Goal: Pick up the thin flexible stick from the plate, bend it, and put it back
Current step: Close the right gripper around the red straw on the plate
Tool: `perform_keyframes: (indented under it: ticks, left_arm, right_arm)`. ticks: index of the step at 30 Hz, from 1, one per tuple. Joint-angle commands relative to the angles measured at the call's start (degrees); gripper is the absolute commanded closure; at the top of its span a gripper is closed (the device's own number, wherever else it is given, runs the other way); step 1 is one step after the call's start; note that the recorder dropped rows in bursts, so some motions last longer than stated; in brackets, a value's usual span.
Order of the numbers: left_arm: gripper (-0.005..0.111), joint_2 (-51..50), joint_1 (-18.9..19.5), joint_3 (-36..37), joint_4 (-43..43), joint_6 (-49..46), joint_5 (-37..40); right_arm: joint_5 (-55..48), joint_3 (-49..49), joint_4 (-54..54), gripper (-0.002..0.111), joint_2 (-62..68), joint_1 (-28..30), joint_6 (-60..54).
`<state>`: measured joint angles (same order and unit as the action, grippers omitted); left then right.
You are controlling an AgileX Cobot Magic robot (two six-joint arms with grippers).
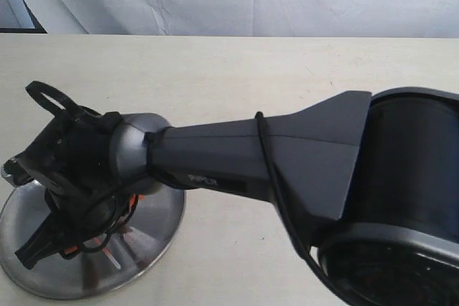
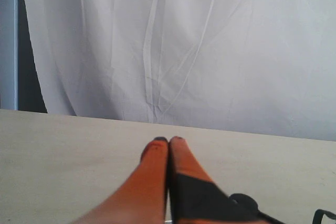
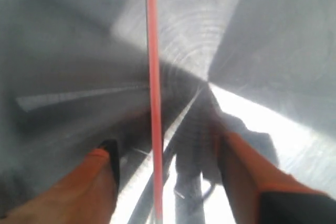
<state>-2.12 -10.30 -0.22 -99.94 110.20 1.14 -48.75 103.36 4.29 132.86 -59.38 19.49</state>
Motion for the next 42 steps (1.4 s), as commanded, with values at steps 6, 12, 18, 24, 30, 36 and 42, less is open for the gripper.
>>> perform_keyframes:
  ticks: [6,12,18,24,30,36,42]
  left_arm:
    - [0.107,0.1,-0.1,0.2,0.0,0.1,0.2]
    - [0.107,0.1,-0.1,0.2,0.0,0.1,0.2]
    - [0.107,0.1,-0.1,0.2,0.0,0.1,0.2]
    - [0.107,0.1,-0.1,0.2,0.0,0.1,0.2]
    - [0.107,0.1,-0.1,0.2,0.0,0.1,0.2]
    - [0.107,0.1,-0.1,0.2,0.0,0.1,0.2]
    - [0.107,0.1,-0.1,0.2,0.0,0.1,0.2]
  right_arm:
    - [-3.8,-0.3,-0.8,0.068,1.9,0.0,-0.9]
    - [-6.3,-0.3,-3.0,0.109,2.1,0.0,-1.3]
    - [-6.0,-0.3,-6.6,0.109,1.8,0.0,-2.8]
    - [-5.3,-0.3,-7.0,0.109,-0.8,0.0,-4.4]
    - [-3.0,-0.3,-4.6,0.109,-3.6,0.1,-4.7]
    - [-1.2,-0.3,-3.2,0.109,-4.4,0.1,-4.7]
    - [-1.8,-0.3,-3.3,0.109,-4.0,0.1,-6.2]
